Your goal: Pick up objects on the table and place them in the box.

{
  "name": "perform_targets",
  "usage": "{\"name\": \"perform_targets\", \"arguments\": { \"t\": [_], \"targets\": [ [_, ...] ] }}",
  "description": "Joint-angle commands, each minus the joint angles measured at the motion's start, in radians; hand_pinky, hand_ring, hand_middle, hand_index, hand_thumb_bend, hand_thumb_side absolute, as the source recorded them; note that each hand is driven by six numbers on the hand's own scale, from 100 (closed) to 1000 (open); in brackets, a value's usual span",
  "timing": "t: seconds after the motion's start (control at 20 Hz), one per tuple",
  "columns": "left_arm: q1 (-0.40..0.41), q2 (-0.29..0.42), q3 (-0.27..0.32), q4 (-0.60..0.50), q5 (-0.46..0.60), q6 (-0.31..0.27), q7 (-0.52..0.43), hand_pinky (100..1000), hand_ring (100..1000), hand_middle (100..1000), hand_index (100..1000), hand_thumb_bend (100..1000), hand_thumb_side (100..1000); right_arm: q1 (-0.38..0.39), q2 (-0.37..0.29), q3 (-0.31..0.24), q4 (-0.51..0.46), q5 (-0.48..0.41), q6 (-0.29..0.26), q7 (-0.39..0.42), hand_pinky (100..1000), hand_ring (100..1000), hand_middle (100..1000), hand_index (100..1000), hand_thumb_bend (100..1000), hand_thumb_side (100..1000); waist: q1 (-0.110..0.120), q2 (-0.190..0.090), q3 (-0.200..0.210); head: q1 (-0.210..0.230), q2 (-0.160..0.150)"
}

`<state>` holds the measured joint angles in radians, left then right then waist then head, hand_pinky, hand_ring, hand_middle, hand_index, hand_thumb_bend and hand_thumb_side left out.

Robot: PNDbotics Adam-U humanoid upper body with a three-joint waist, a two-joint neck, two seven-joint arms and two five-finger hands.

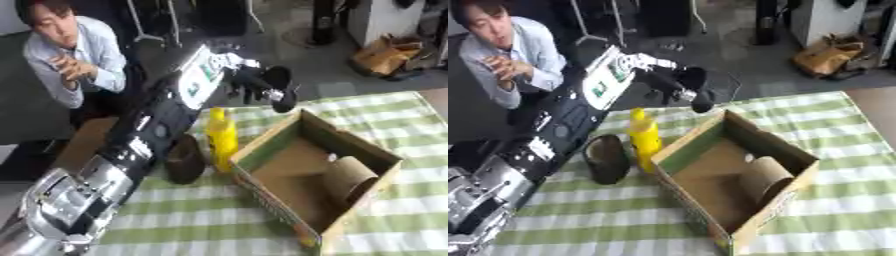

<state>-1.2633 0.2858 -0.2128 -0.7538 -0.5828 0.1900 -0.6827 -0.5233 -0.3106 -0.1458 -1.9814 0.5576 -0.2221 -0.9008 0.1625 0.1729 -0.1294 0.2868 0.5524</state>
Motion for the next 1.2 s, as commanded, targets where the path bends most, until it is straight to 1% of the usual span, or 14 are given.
{"name": "perform_targets", "arguments": {
  "t": [0.05, 0.1, 0.25, 0.3, 0.35, 0.4, 0.5, 0.55, 0.6, 0.75, 0.8, 0.85, 0.9, 1.2],
  "targets": [
    [-0.031, -0.004, 0.031, 0.024, -0.01, -0.027, 0.049, 249, 538, 568, 757, 100, 679, -0.017, -0.004, 0.007, -0.019, -0.01, -0.01, -0.006, 840, 795, 638, 541, 100, 1000, -0.006, -0.016, -0.002, 0.007, 0.01],
    [-0.03, -0.01, 0.039, 0.033, 0.001, -0.039, 0.061, 261, 568, 608, 831, 100, 723, -0.018, -0.003, 0.008, -0.019, -0.01, -0.011, -0.006, 839, 795, 638, 541, 100, 1000, -0.006, -0.016, -0.004, 0.007, 0.01],
    [-0.028, -0.022, 0.053, 0.055, 0.047, -0.071, 0.075, 269, 596, 635, 882, 100, 799, -0.019, -0.002, 0.011, -0.019, -0.012, -0.012, -0.006, 839, 794, 637, 541, 100, 1000, -0.004, -0.016, -0.009, 0.007, 0.01],
    [-0.028, -0.025, 0.056, 0.06, 0.062, -0.081, 0.076, 354, 687, 709, 960, 100, 870, -0.02, -0.002, 0.012, -0.019, -0.012, -0.013, -0.006, 839, 795, 637, 541, 100, 1000, -0.004, -0.016, -0.01, 0.006, 0.01],
    [-0.027, -0.028, 0.057, 0.064, 0.075, -0.091, 0.076, 354, 687, 709, 960, 100, 870, -0.02, -0.001, 0.012, -0.019, -0.013, -0.014, -0.006, 839, 795, 637, 541, 100, 1000, -0.003, -0.016, -0.011, 0.005, 0.01],
    [-0.027, -0.03, 0.06, 0.066, 0.087, -0.101, 0.077, 395, 735, 754, 1000, 100, 953, -0.02, -0.001, 0.014, -0.019, -0.013, -0.014, -0.006, 839, 794, 638, 541, 100, 1000, -0.003, -0.016, -0.012, 0.004, 0.011],
    [-0.026, -0.034, 0.067, 0.07, 0.114, -0.119, 0.083, 433, 768, 791, 1000, 124, 1000, -0.02, 0.001, 0.017, -0.019, -0.014, -0.015, -0.006, 839, 794, 637, 541, 100, 1000, -0.002, -0.017, -0.013, 0.001, 0.013],
    [-0.027, -0.034, 0.07, 0.071, 0.123, -0.125, 0.088, 433, 768, 791, 1000, 124, 1000, -0.02, 0.001, 0.018, -0.019, -0.015, -0.016, -0.006, 839, 794, 637, 541, 100, 1000, -0.001, -0.017, -0.014, -0.001, 0.014],
    [-0.028, -0.034, 0.071, 0.071, 0.13, -0.131, 0.096, 522, 829, 854, 1000, 147, 1000, -0.02, 0.002, 0.019, -0.019, -0.015, -0.016, -0.006, 838, 794, 638, 541, 100, 1000, -0.001, -0.017, -0.015, -0.004, 0.014],
    [-0.029, -0.036, 0.07, 0.073, 0.141, -0.147, 0.111, 600, 881, 884, 1000, 192, 1000, -0.02, 0.003, 0.02, -0.019, -0.017, -0.017, -0.006, 839, 794, 638, 542, 100, 1000, 0.0, -0.016, -0.017, -0.012, 0.012],
    [-0.03, -0.036, 0.068, 0.074, 0.139, -0.151, 0.112, 732, 950, 962, 1000, 213, 1000, -0.02, 0.004, 0.02, -0.019, -0.018, -0.018, -0.006, 839, 794, 638, 542, 100, 1000, 0.0, -0.016, -0.018, -0.014, 0.012],
    [-0.03, -0.036, 0.067, 0.073, 0.132, -0.154, 0.114, 732, 950, 962, 1000, 213, 1000, -0.02, 0.004, 0.021, -0.019, -0.019, -0.018, -0.006, 839, 794, 638, 542, 100, 1000, 0.0, -0.015, -0.018, -0.016, 0.013],
    [-0.03, -0.036, 0.067, 0.073, 0.124, -0.158, 0.118, 812, 984, 985, 1000, 237, 1000, -0.02, 0.005, 0.021, -0.019, -0.019, -0.018, -0.006, 839, 794, 638, 542, 100, 1000, -0.001, -0.015, -0.019, -0.016, 0.013],
    [-0.031, -0.035, 0.067, 0.07, 0.069, -0.181, 0.11, 870, 1000, 996, 1000, 248, 1000, -0.021, 0.007, 0.023, -0.019, -0.022, -0.018, -0.006, 839, 794, 638, 542, 100, 1000, -0.001, -0.014, -0.02, -0.017, 0.014]
  ]
}}
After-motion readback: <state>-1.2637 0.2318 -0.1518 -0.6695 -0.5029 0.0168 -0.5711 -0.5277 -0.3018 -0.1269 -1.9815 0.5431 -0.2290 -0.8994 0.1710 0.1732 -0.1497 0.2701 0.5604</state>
